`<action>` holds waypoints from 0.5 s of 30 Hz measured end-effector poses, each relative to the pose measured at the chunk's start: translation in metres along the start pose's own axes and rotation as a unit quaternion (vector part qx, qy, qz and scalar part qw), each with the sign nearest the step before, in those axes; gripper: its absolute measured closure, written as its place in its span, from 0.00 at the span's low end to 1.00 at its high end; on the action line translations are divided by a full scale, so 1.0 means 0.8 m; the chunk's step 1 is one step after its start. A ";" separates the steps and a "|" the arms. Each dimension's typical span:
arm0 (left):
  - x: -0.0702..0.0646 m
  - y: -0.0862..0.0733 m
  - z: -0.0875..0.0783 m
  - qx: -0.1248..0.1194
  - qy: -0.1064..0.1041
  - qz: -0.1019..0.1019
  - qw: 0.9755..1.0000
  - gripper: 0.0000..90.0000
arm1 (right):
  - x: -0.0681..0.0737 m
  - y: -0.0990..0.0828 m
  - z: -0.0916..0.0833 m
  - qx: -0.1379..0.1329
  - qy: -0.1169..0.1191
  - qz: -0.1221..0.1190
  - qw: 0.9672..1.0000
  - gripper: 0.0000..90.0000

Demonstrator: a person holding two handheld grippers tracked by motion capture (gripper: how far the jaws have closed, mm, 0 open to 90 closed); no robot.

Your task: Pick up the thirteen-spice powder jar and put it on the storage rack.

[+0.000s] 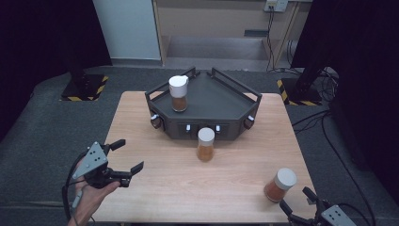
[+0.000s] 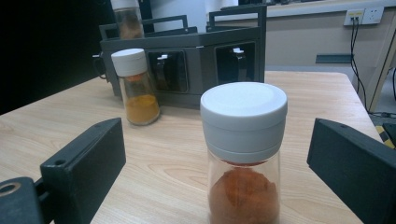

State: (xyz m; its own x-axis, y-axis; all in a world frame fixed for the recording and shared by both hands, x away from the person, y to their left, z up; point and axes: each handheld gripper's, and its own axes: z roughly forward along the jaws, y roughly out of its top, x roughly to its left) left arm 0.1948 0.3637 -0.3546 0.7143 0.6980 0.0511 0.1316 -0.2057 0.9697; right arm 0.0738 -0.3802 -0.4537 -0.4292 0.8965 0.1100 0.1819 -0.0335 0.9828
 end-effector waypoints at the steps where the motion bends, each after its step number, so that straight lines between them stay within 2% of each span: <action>1: -0.003 -0.004 0.001 0.002 0.003 -0.002 1.000 0.05 | 0.000 0.000 0.000 0.000 0.000 0.000 1.000 0.05; 4: -0.008 -0.015 0.002 0.005 0.001 -0.012 1.000 0.05 | 0.000 0.000 -0.001 -0.001 0.001 0.000 1.000 0.05; 7: -0.009 -0.031 0.002 0.005 -0.008 -0.033 0.999 0.05 | -0.001 0.000 -0.002 0.000 0.001 0.001 1.000 0.05; 9: -0.013 -0.038 0.003 0.013 -0.008 -0.039 0.999 0.05 | -0.001 0.000 -0.001 0.001 0.002 0.000 1.000 0.05; 15: -0.021 -0.056 -0.004 0.019 -0.003 -0.054 0.998 0.05 | -0.002 0.000 -0.002 0.001 0.002 0.001 1.000 0.05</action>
State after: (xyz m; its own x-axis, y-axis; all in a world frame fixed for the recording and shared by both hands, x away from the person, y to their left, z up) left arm 0.1749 0.3638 -0.3978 0.6983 0.7136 -0.0551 0.2340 -0.1548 0.9598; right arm 0.0730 -0.3822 -0.4539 -0.4332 0.8942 0.1127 0.1847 -0.0343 0.9822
